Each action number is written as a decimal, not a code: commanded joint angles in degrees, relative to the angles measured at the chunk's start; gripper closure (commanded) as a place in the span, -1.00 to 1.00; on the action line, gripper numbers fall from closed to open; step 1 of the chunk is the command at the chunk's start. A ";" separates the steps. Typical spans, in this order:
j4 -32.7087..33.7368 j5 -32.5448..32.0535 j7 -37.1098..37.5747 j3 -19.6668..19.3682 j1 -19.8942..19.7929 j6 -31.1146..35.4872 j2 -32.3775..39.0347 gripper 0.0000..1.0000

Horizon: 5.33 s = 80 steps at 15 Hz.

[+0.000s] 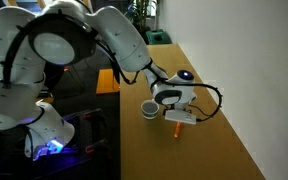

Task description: Put the orange marker in the mug cup

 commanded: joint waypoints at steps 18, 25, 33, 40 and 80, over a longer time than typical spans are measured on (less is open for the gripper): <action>23.27 0.47 -6.69 3.48 -2.07 -11.14 19.96 -1.00; 26.99 0.53 -6.46 3.76 -1.99 -11.63 23.59 -1.00; 29.83 0.60 -6.25 3.70 -1.99 -12.71 25.96 -0.46; 31.86 0.66 -6.35 3.67 -2.02 -14.04 27.04 -0.24; 21.97 28.89 -65.03 14.72 -14.96 -35.13 11.26 0.90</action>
